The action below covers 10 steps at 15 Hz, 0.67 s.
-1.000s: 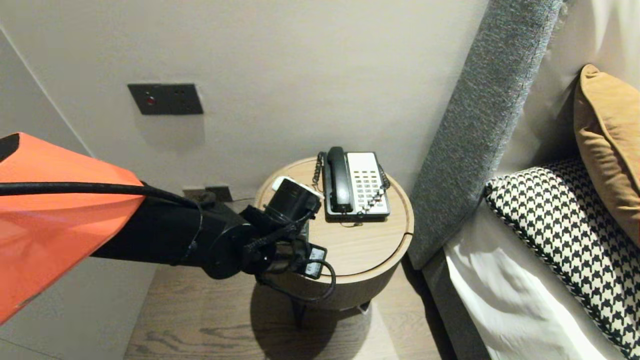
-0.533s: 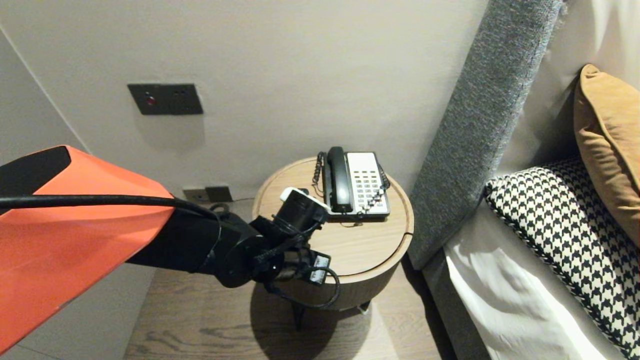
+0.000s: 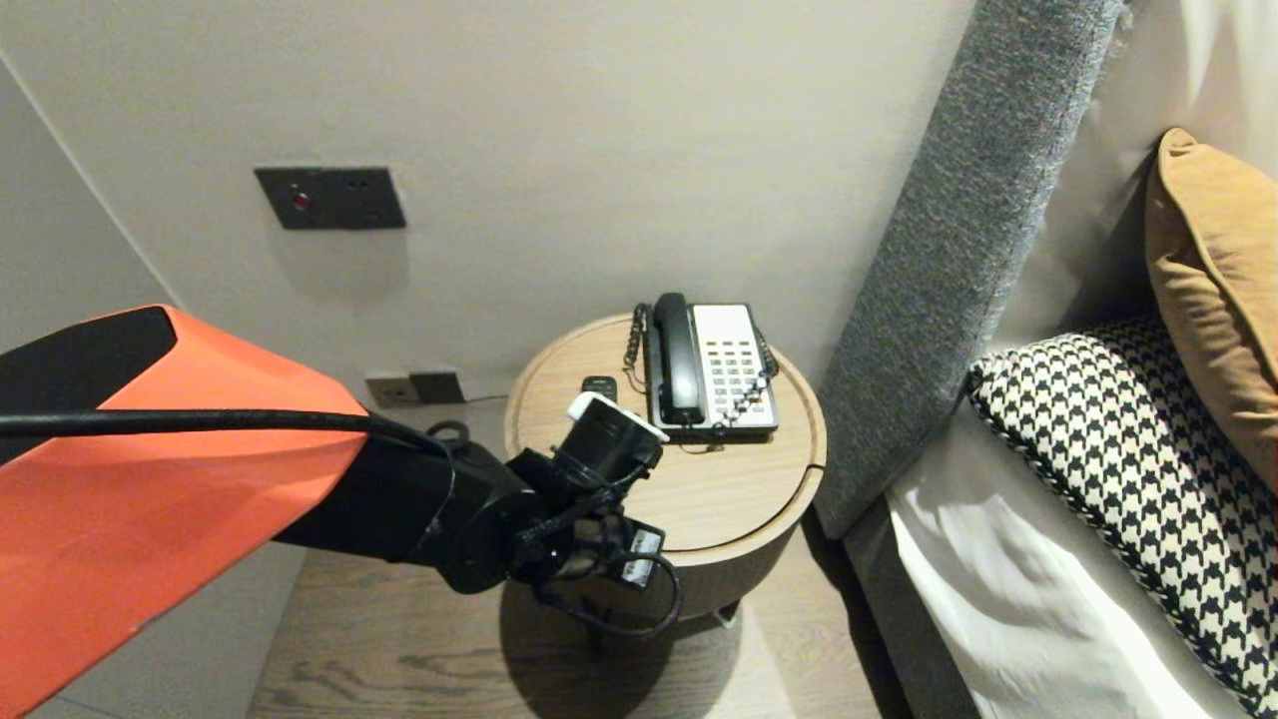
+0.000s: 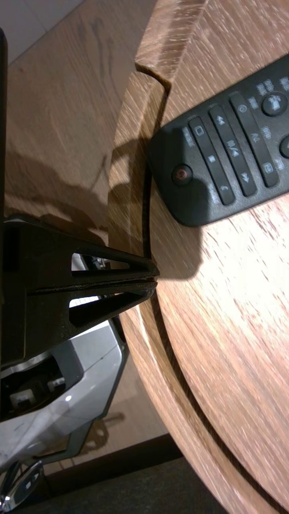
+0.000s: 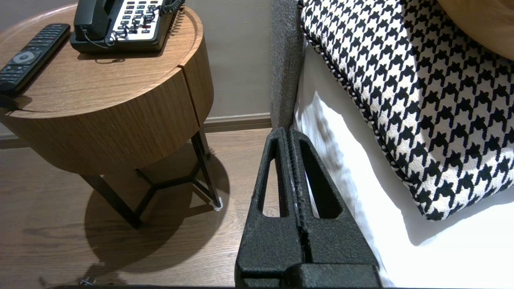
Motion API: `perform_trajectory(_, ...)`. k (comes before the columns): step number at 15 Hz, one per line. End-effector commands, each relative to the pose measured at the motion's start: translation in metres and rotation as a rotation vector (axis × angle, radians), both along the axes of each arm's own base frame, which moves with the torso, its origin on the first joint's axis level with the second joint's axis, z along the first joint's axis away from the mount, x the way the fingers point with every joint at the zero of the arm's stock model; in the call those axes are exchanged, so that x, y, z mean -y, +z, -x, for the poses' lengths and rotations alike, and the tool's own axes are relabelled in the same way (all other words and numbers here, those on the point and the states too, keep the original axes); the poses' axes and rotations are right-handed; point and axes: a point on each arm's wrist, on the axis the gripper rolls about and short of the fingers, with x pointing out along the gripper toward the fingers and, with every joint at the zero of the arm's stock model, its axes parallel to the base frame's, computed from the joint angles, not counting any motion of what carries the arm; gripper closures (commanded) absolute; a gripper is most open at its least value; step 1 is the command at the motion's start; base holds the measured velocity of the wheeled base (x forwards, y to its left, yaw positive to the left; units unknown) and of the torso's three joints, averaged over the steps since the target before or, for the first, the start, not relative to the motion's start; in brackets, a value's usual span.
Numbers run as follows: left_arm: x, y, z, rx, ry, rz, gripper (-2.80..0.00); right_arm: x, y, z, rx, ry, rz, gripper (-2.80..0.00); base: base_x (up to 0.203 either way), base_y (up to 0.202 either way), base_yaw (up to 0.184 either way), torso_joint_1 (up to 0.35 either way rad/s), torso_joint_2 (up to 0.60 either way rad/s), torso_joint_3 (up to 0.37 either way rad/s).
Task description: Open the nightstand drawer
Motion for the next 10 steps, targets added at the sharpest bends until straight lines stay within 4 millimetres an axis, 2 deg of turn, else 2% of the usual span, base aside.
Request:
perform_trajectory(1, -0.002, 0.0, 0.002, -0.003, 0.003, -0.004, 0.0, 0.0, -0.011, -0.003, -0.039, 0.0, 0.0, 0.0, 0.0, 0.0, 0.0, 0.0, 0.0, 0.0)
perform_trajectory(5, -0.002, 0.001, 0.008, -0.006, -0.007, -0.008, 0.0, 0.0, -0.011, -0.003, -0.039, 0.0, 0.0, 0.0, 0.0, 0.0, 0.0, 0.0, 0.0, 0.0)
perform_trajectory(10, -0.003, -0.005, 0.027, -0.046, -0.006, -0.014, 0.0, 0.0, -0.011, -0.003, -0.039, 0.0, 0.0, 0.0, 0.0, 0.0, 0.0, 0.0, 0.0, 0.0)
